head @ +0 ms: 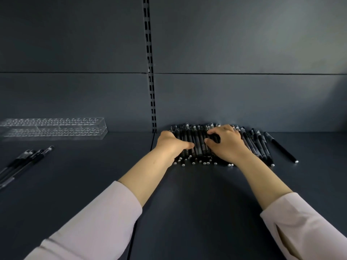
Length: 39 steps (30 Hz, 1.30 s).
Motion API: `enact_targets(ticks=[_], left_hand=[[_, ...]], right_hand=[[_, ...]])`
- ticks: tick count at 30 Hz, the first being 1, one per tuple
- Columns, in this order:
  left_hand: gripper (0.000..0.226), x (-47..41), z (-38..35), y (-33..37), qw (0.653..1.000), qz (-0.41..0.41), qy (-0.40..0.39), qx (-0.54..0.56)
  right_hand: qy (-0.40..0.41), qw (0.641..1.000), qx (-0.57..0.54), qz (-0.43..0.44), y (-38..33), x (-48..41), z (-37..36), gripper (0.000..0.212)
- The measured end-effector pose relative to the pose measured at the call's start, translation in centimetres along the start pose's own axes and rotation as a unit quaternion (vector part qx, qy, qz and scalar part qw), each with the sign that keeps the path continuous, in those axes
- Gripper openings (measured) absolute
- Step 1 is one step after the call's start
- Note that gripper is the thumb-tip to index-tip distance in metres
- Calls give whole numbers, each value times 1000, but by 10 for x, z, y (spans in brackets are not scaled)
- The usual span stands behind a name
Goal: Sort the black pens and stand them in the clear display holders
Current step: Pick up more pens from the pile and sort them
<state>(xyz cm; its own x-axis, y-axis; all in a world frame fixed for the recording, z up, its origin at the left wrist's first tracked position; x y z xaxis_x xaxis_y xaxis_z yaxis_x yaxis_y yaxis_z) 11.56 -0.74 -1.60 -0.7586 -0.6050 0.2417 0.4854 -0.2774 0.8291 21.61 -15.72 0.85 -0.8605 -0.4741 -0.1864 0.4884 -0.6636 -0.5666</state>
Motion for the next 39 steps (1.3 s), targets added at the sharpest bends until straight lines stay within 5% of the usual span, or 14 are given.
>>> enact_targets(ticks=[4, 13, 25, 32, 39], left_hand=[[67, 0, 2, 8, 1000, -1, -5, -15], [89, -2, -12, 14, 1000, 5, -17, 20], [61, -1, -18, 17, 1000, -10, -3, 3], [70, -2, -23, 17, 999, -8, -27, 45], [32, -11, -12, 1, 994, 28, -44, 96]], right_hand=[[14, 1000, -23, -3, 7, -6, 1, 33], [29, 998, -61, -8, 11, -5, 5, 29], [50, 997, -54, -30, 18, -7, 8, 29], [44, 997, -61, -29, 19, -6, 9, 30], [33, 997, -66, -18, 22, -8, 9, 29]])
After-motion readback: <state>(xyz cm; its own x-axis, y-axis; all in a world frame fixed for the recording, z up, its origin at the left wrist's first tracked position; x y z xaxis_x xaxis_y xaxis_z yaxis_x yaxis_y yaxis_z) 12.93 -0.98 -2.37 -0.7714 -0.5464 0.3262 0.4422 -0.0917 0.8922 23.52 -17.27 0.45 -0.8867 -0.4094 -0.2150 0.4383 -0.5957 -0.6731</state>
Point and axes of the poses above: each hand's wrist, its own x-axis away from the middle knuckle, its own z-axis out of the back of the hand, y = z × x, the point moved 10 cm from there along -x, towards the middle knuckle, and after that the axes turned 5 degrees about -x, right-handed, at the moved point
